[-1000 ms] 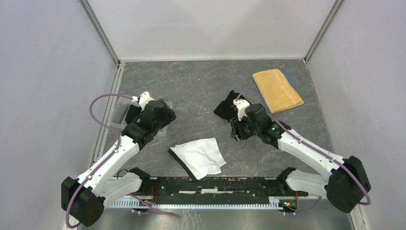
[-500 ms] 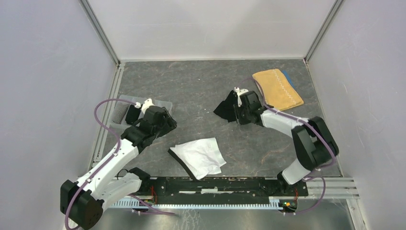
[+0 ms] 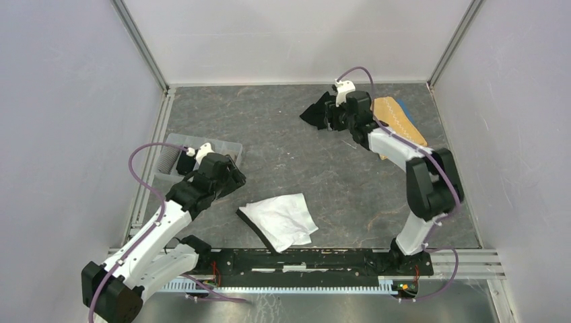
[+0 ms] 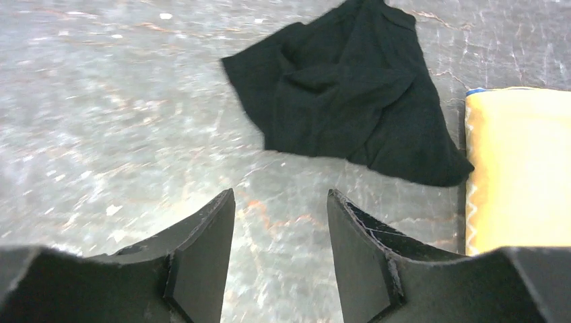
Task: Roll the underwear
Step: Move the underwear to the center of the board, then flatten out the underwear at the center of the board.
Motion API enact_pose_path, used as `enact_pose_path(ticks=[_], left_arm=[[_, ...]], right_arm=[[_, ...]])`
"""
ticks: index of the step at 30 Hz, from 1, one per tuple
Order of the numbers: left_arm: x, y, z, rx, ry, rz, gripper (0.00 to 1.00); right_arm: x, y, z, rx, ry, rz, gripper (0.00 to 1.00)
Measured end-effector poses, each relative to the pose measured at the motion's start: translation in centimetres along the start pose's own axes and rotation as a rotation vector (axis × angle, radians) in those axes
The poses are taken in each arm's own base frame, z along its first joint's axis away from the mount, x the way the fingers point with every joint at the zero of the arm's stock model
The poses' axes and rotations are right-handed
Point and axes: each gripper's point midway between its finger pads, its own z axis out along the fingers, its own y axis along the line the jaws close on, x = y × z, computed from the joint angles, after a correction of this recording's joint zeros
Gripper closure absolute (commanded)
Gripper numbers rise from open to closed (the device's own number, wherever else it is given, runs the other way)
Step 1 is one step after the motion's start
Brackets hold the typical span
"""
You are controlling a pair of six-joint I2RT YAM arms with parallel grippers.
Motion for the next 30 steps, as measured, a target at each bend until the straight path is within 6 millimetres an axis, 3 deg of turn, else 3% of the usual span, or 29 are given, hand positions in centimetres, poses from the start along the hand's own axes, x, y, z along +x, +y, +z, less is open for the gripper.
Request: enact_pose_path(ticks=[5,7,9,11,13,15,16,24,27,30], left_arm=[[0.3,0.0,0.2,-0.004,0.014,0.003,0.30],[0.6,0.0,0.5,-0.010,0.030,0.008,0.30],[0.9,0.2,0.8,-0.021,0.045,0.013,0.30],[1.1,0.3,1.0,-0.030,0.053,0.016,0.30],[1.2,0.3,1.1,-0.035,0.056,0.017,0.30],[1.2,0.3,1.2,-0.035,0.056,0.017,0.30],[1.2,0.3,1.2,-0.034,0.055,0.017,0.29],[1.4,0.5,1.6,-0.054,0.065,0.023,0.29],[1.4,0.6,1.6,-0.056,0.065,0.023,0.29],[1.4,0.6,1.6,-0.058,0.063,0.024,0.29]], right_arm=[[-1.7,3.5,-6.1,-0.124,-0.079,0.014,0.41],[-0.9,5.6,-8.2,-0.178,-0.069,0.007,0.41],[1.2,8.8,-9.8,-0.251,-0.020,-0.024,0.41],[4.7,12.8,-11.3,-0.341,0.043,-0.071,0.40],[10.0,16.4,-13.6,-0.438,0.137,-0.132,0.40],[14.3,18.6,-16.1,-0.508,0.205,-0.204,0.39],[17.5,19.0,-17.7,-0.530,0.253,-0.269,0.39],[19.9,26.1,-26.2,-0.792,0.009,-0.642,0.31],[21.1,28.4,-28.4,-0.871,-0.079,-0.815,0.31],[22.3,29.8,-29.3,-0.907,-0.142,-0.961,0.31]])
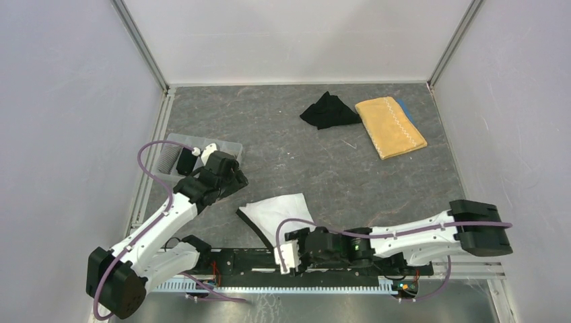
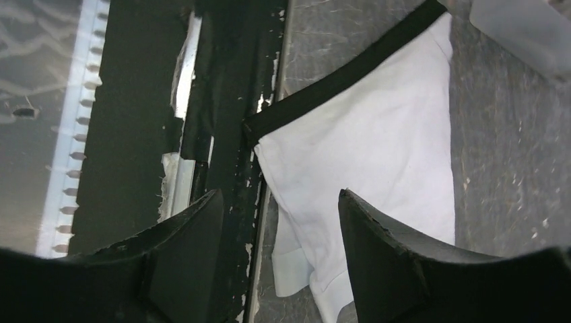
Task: Roll the underwear
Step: Flatten out the underwear at the center of the board.
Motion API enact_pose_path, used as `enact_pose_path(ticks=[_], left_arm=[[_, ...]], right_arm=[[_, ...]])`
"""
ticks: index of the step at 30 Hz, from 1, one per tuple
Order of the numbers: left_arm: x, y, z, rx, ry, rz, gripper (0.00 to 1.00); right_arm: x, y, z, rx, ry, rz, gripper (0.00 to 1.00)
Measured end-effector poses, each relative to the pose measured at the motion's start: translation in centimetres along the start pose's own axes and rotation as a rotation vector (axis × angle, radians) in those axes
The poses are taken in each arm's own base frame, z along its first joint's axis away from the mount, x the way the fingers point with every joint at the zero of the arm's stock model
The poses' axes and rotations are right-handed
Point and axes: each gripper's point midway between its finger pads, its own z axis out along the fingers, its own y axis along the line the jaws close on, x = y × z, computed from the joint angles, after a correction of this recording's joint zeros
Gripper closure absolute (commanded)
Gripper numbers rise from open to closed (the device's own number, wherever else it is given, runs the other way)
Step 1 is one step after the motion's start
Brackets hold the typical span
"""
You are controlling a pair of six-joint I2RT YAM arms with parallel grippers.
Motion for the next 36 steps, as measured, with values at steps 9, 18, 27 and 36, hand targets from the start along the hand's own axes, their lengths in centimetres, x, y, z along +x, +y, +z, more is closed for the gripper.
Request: enact_pose_path(ticks=[9,18,27,36], left_arm=[[-0.4,0.2,-0.3,-0.004,-0.022,-0.004,0.29],[-0.4,0.3,-0.5,-0.002,-0.026,-0.005,0.28],[-0.4,0.3,-0.5,-0.003,-0.025,-0.004,0.28],[-0.4,0.4,-0.5,-0.008,-0.025,-0.003,0.28]], right_arm=[[0.6,2.2,4.1,-0.045,0.123,-0.330,0.41],[1.3,1.9,5.7,-0.039,0.192,-0.449,0.48],[2.7,1.8,6.1,-0.038,0.244,-0.480,0.93],[1.5,-1.7,4.2,0.081,0.167,-0.338,1.00]])
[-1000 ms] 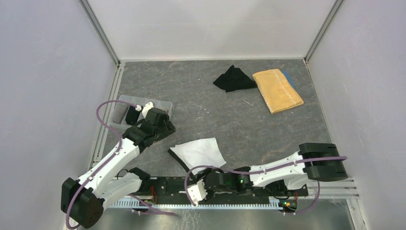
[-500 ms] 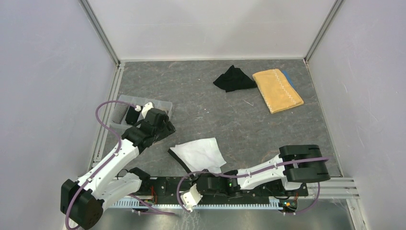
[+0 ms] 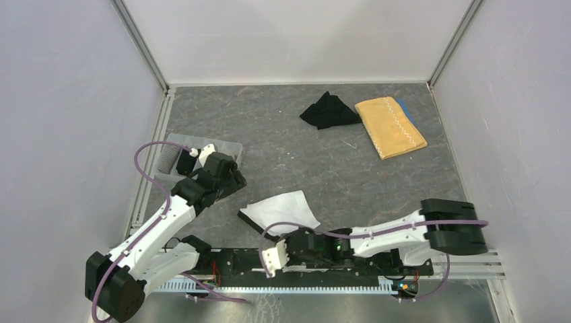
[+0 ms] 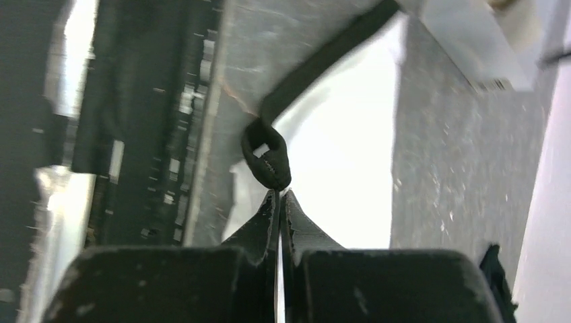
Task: Roll the underwear
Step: Flatten out the underwear at the center of the board.
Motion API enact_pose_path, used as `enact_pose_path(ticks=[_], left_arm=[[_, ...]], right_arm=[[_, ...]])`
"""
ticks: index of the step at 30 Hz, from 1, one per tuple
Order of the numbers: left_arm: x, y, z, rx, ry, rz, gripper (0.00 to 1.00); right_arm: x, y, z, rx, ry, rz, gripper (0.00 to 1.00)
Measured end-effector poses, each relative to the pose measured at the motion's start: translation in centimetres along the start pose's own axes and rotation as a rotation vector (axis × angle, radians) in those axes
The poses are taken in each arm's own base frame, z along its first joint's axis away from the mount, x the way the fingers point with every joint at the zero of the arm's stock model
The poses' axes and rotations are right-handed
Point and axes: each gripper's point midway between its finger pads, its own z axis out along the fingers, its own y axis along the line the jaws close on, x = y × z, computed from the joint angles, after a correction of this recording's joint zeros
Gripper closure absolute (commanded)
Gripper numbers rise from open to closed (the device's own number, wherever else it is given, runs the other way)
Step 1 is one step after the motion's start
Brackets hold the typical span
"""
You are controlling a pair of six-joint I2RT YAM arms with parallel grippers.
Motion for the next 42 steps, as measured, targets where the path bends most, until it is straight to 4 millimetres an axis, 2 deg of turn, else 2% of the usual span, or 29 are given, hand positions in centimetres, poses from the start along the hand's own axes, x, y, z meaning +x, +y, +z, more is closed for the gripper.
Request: enact_pose_path(ticks=[6,11,17,21,27,31,38,41,42], left_arm=[[-0.4,0.3,-0.3,-0.006,-0.022,-0.003,0.28],[-0.8,0.1,-0.7,0.007,-0.039,-0.010,0.28],[-1.2,-0.2,-1.1,0.024,-0.053,-0.016,0.28],[-1.2,-0.4,-1.1,0.031,-0.053,-0.017,0.28],[-1.2,-1.9,-1.0,0.093,-0.038,-0.025,0.29],[-0.5,-2.8,-0.1,0.118,0.003,0.006,0.31],[1.6,-4.3,1.7,0.157,0.101,0.052,0.32],[3.2,-5.9,1.6,0.198,0.125,0.107,0.32],[4.3,-6.7,1.4,0.220,0.136,0.146,0.32]], right_arm=[[2.1,-5.8,-2.8,0.146,-0.058,0.260,1.00],[5.8,-11.5,-4.8,0.303,-0.063,0.530,1.00],[10.7,-14.3,-4.9,0.363,0.022,0.765,1.00],[12.8,-16.5,-4.8,0.392,0.062,0.876,1.00],[16.6,-21.4,-6.7,0.495,0.088,1.023,1.00],[18.2,-22.8,-7.9,0.520,0.103,1.081,1.00],[19.8,-23.1,-9.3,0.515,0.152,1.131,1.00],[20.2,-23.9,-10.2,0.531,0.158,1.145,1.00],[20.3,-24.5,-10.6,0.545,0.157,1.151,1.00]])
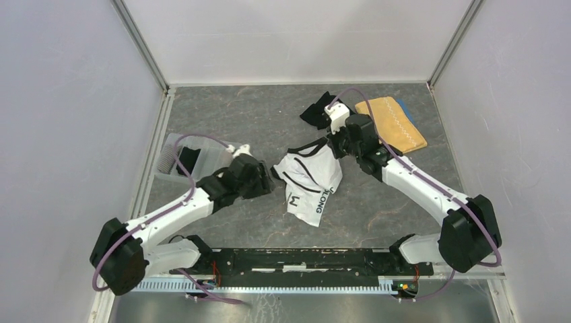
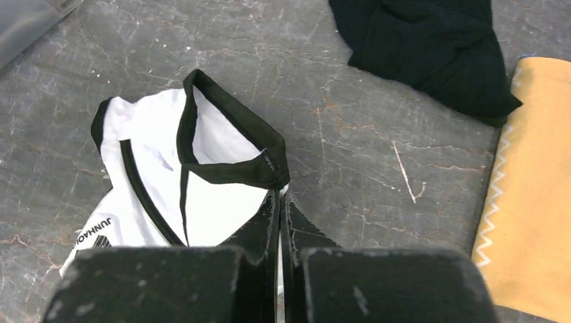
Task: Roll the underwear
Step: Flatten out the underwear at the center of the board.
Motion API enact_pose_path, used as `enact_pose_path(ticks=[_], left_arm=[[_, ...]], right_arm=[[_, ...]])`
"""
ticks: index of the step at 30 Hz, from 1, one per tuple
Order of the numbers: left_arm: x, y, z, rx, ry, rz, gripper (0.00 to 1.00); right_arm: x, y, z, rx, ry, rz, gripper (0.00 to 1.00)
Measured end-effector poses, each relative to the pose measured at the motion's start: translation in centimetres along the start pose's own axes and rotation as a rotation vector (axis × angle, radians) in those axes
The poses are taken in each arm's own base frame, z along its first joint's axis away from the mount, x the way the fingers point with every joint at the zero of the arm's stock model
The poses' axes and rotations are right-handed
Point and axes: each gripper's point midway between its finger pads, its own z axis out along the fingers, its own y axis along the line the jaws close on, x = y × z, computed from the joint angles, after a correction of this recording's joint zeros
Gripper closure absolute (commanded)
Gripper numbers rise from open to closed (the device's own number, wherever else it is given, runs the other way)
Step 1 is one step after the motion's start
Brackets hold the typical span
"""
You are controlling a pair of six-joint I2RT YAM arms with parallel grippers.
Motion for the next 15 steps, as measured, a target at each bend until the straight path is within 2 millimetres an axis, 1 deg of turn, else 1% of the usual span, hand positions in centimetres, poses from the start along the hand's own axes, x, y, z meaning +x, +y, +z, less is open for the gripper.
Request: enact_pose_path(ticks=[3,5,6,7,8,11,14,15], left_arm=[[3.0,-3.0,0.0,0.071,0.042,0.073,0.32],[4.4,-4.2,0.2,0.102,0.060,0.087,0.32],[5.0,-4.5,0.4,0.106,0.066,0.088,0.32],[5.3,-4.4,0.8,0.099,0.066,0.081,0.32],[6.0,-4.5,1.1,0.100,0.077,0.087,0.32],[7.4,-4.6,2.1,0.088,0.103,0.097,0.32],[8.8,-5.0,3.1,0.084,0.130,0.114,0.32],[9.2,-5.0,3.3,0.080,0.140,0.120,0.32]], right_arm=[[-0.3,-1.4,-0.4,0.033,-0.008,0.037,1.00],[0.4,-2.8,-0.9,0.079,-0.002,0.075,1.00],[1.2,-3.5,-1.3,0.104,0.007,0.099,1.00],[2.3,-4.4,-1.7,0.136,0.021,0.124,1.00],[4.0,-5.3,-2.3,0.174,0.046,0.155,1.00],[8.2,-7.1,-3.9,0.273,0.111,0.223,1.00],[11.8,-8.2,-5.9,0.358,0.151,0.272,1.00],[12.5,-8.4,-6.5,0.379,0.157,0.281,1.00]])
